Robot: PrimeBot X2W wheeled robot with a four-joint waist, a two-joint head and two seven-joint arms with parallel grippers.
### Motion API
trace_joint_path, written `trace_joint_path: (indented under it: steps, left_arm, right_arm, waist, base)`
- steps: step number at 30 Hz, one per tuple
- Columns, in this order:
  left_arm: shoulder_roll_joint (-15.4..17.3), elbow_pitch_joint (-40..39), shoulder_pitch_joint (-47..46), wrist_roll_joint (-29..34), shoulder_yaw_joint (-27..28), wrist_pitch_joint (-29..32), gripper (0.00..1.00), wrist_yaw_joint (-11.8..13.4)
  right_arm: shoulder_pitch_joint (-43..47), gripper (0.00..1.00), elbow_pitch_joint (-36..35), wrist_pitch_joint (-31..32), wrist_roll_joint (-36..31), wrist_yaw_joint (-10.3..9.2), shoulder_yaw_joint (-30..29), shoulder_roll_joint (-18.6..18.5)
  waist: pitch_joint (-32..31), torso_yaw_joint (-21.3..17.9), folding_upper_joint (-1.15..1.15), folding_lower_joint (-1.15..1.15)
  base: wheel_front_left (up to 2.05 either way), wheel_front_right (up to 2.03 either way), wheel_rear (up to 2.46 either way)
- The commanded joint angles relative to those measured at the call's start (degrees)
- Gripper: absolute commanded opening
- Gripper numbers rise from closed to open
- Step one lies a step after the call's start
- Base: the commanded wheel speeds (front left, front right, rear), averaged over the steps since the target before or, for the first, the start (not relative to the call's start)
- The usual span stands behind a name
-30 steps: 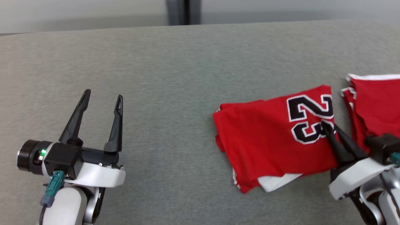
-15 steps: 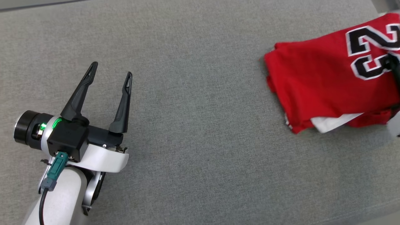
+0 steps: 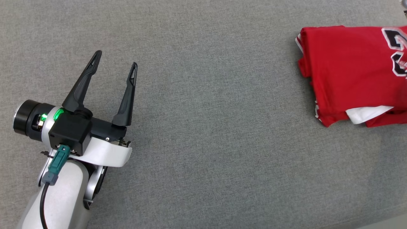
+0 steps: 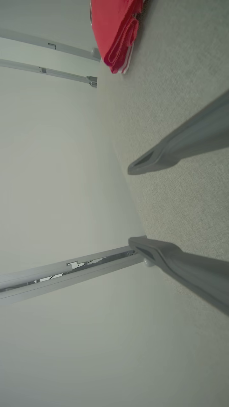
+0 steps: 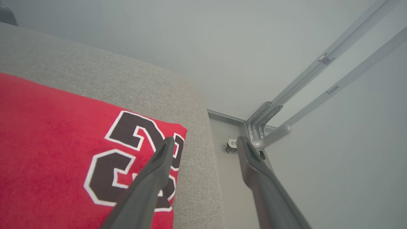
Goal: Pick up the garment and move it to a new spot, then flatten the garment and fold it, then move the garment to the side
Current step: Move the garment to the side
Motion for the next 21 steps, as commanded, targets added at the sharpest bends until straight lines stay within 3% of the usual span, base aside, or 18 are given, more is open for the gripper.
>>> trace_joint_path:
  steps: [1,7,12,17,18,19,21]
  left_arm:
    - [0.3,0.2,-0.8,-0.1,0.0,-0.3,1.0,-0.1]
    - [0.3,1.1,0.4,-0.9,0.8,-1.1,1.0,0.8]
    - [0.6,1.3,2.0,-1.8,2.0,-1.7,1.0,2.0]
    - [-0.4,1.4,3.8,-3.3,3.4,-2.2,1.0,3.5]
    - [-0.4,1.4,3.8,-3.3,3.4,-2.2,1.0,3.5]
    - [-0.7,1.4,4.3,-3.8,3.7,-2.3,1.0,3.9]
    - [-0.9,1.4,4.6,-4.1,3.9,-2.4,1.0,4.0]
  right_arm:
    - [-1.4,1.0,2.5,-1.3,-0.7,0.0,-1.3,0.5]
    - [-0.5,1.0,3.3,-6.8,0.4,0.0,-6.4,4.5]
    - [4.0,1.0,-7.9,-8.7,-0.4,0.0,-9.8,9.3]
    - [11.5,1.0,-22.5,-8.7,-3.3,0.0,-13.0,16.8]
    - [11.5,1.0,-22.5,-8.7,-3.3,0.0,-13.0,16.8]
    - [14.6,1.0,-27.0,-8.7,-4.3,0.0,-13.2,19.9]
    - [15.7,1.0,-29.1,-8.7,-4.3,0.0,-12.7,21.5]
  waist:
    - [0.0,0.1,0.0,0.0]
    - [-1.9,0.1,0.0,0.0]
    - [-4.2,0.3,0.0,0.0]
    - [-6.8,2.2,0.0,0.0]
    - [-6.8,2.2,0.0,0.0]
    - [-8.0,3.4,0.0,0.0]
    - [-8.5,4.0,0.0,0.0]
  base:
    - [0.0,0.0,0.0]
    - [0.0,0.0,0.0]
    - [0.0,0.0,0.0]
    - [0.0,0.0,0.0]
    - [0.0,0.0,0.0]
    - [0.0,0.0,0.0]
    - [0.0,0.0,0.0]
